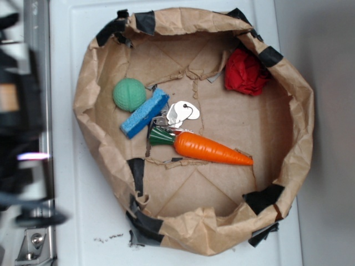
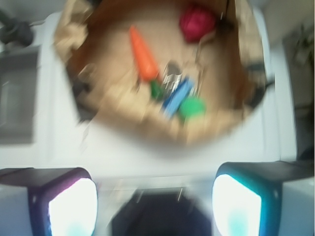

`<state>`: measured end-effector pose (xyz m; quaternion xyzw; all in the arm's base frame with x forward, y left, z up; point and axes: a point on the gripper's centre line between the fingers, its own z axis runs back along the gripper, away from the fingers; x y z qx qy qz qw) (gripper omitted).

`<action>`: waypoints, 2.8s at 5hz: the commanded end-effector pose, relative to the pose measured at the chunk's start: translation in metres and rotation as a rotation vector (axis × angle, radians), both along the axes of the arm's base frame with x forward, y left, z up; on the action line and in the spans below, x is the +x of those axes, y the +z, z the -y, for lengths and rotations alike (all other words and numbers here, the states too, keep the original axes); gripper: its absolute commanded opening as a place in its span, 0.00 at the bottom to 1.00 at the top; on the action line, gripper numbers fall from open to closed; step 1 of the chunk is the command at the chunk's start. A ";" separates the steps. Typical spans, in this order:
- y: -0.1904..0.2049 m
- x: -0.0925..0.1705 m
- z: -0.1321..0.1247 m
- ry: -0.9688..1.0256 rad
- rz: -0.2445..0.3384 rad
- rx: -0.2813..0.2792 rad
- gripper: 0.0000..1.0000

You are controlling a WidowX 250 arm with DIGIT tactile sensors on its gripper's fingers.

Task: Grab the blue sponge.

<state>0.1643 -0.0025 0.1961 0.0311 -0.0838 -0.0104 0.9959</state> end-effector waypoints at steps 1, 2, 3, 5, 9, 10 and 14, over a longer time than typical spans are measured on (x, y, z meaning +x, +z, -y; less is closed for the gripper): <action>-0.058 0.074 -0.013 -0.118 0.111 -0.017 1.00; -0.105 0.079 -0.012 -0.170 0.042 -0.047 1.00; -0.133 0.067 -0.017 -0.142 -0.022 -0.053 1.00; -0.169 0.069 -0.019 -0.150 -0.092 -0.098 1.00; -0.127 0.048 -0.032 -0.044 -0.028 -0.042 1.00; -0.142 0.055 -0.030 -0.046 -0.082 -0.012 1.00; -0.177 0.063 -0.022 -0.064 -0.187 -0.039 1.00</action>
